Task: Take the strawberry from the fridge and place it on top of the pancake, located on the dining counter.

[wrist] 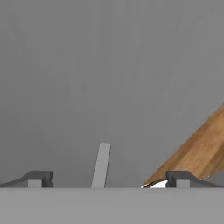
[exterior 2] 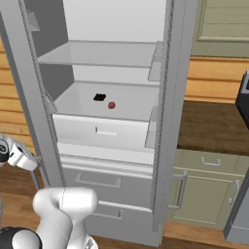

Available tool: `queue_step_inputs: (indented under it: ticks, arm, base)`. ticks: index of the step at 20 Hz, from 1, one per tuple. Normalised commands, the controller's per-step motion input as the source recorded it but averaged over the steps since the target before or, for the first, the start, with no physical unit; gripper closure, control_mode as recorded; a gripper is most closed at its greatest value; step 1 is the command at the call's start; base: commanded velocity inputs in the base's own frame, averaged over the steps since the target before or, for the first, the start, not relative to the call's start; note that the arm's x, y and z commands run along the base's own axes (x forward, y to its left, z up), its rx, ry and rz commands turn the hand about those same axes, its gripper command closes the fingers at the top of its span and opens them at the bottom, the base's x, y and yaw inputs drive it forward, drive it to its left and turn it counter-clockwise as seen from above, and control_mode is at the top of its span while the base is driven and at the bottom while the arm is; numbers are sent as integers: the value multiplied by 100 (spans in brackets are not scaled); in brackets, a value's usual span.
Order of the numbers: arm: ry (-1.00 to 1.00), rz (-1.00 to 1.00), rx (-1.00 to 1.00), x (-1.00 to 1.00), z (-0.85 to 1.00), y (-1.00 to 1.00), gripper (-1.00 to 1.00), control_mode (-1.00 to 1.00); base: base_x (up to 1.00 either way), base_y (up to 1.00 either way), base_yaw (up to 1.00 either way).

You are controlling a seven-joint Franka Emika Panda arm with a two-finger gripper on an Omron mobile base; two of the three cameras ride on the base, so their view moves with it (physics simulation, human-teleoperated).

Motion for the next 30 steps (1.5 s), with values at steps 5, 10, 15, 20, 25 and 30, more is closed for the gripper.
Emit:
queue_step_inputs:
  ticks: [5,10,15,20,25,30]
  arm:
    - [9,0,0,-14,92,2,-100,-100]
    - [8,0,1,0,83,0,-100,-100]
    - [-23,0,21,-62,53,-14,-100,-100]
    - [-23,3,18,-78,73,-25,-100,-100]
    - [-9,7,35,-56,54,-70,-100,-100]
    - [14,14,74,5,34,-100,-100,-100]
  base:
    - [0,0,0]
    - [0,0,0]
    - [0,0,0]
    - [0,0,0]
    - [0,0,0]
    - [0,0,0]
